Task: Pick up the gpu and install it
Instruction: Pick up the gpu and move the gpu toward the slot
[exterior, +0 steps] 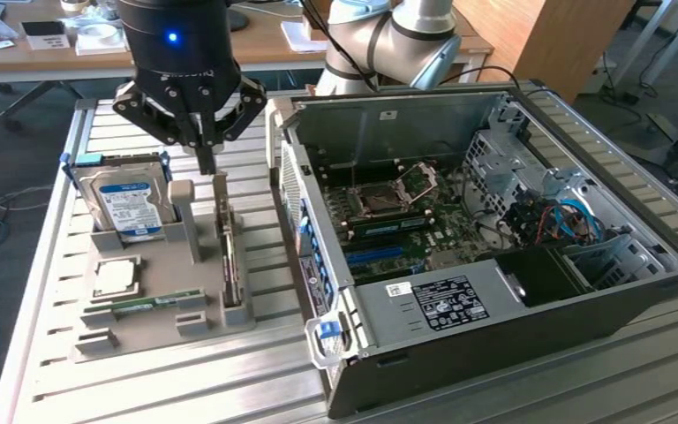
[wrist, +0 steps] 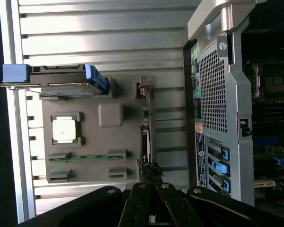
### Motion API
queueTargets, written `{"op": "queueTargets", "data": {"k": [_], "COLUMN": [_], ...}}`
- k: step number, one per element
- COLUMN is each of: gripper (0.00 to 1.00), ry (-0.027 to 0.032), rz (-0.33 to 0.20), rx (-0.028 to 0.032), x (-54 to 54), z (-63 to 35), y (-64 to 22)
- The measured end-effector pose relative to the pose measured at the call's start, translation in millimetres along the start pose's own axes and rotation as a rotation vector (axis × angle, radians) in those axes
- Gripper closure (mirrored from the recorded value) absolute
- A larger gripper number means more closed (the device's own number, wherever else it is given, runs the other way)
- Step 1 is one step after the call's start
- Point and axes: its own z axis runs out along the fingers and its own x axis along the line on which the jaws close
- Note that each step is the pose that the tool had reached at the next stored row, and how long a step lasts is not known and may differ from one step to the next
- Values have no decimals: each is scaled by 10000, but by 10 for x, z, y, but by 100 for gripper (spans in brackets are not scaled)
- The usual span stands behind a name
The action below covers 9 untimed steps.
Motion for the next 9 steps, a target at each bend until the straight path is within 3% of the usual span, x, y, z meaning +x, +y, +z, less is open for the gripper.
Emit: {"op": "queueTargets", "data": {"k": [4,6,9], "gripper": [77,65,58], "ry": [0,0,1], "rz": [0,0,0], "rx": [0,0,0], "x": [0,0,0], "z": [0,0,0], "y": [0,0,0]}}
